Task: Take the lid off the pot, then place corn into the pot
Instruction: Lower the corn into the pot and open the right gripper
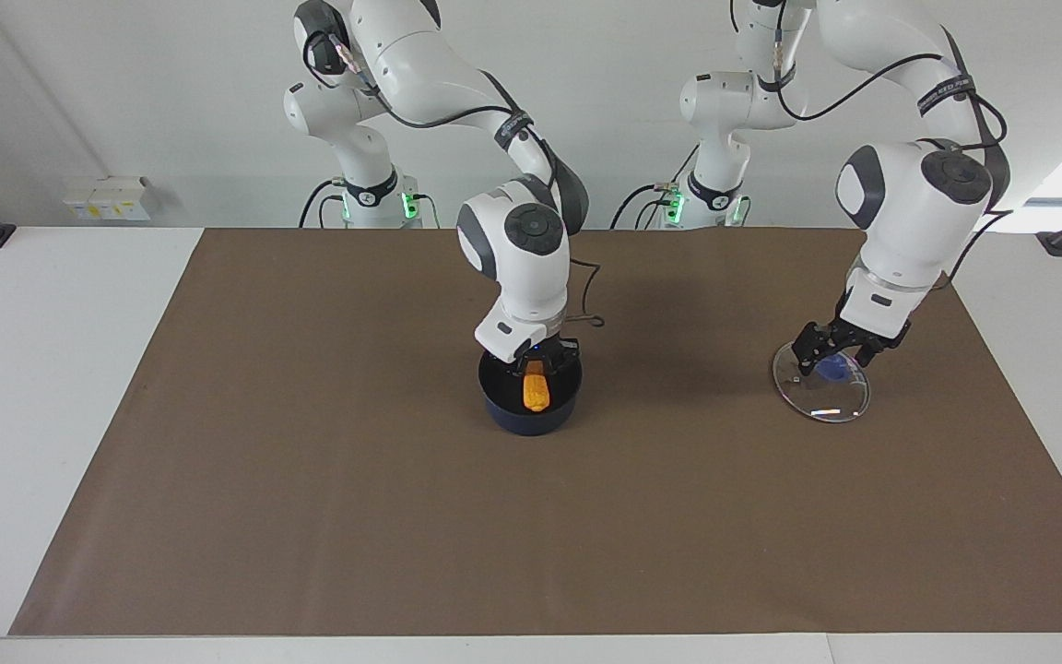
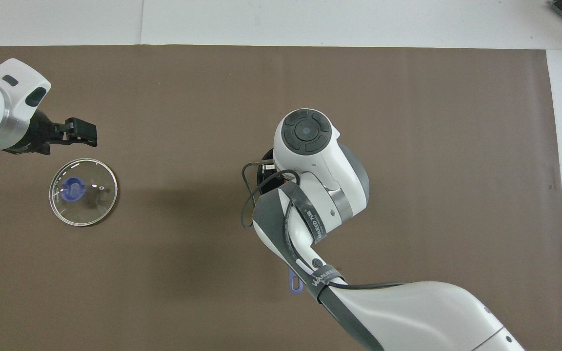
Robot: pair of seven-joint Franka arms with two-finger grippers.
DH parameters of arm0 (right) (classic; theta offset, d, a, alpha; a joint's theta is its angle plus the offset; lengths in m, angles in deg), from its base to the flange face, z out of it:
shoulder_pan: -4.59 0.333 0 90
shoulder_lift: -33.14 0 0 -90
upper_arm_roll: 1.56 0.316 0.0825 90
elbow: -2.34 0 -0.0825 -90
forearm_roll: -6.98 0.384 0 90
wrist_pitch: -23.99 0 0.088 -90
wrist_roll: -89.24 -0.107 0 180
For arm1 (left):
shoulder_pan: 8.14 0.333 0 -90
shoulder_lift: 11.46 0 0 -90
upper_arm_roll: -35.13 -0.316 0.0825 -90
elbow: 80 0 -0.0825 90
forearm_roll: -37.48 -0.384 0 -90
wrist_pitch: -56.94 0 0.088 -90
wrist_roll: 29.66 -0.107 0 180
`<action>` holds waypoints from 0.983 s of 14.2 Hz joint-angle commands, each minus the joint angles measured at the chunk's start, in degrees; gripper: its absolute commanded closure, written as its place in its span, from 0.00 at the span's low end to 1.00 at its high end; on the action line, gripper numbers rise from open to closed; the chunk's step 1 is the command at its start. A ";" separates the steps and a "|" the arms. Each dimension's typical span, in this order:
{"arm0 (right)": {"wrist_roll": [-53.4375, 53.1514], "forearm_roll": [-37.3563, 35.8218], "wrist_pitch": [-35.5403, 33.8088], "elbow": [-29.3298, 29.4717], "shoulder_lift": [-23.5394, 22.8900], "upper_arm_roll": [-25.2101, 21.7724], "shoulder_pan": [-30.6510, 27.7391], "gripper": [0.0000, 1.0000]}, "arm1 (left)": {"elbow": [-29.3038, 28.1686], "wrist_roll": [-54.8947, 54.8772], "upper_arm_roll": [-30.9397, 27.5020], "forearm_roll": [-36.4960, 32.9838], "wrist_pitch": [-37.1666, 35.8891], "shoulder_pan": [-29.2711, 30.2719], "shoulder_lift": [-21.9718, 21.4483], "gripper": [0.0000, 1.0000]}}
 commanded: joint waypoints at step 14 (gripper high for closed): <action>4.04 -4.58 -3.62 -1.71 14.56 -0.84 -9.14 0.00 | 9.63 -9.30 -1.12 0.10 -16.19 0.30 -1.32 0.00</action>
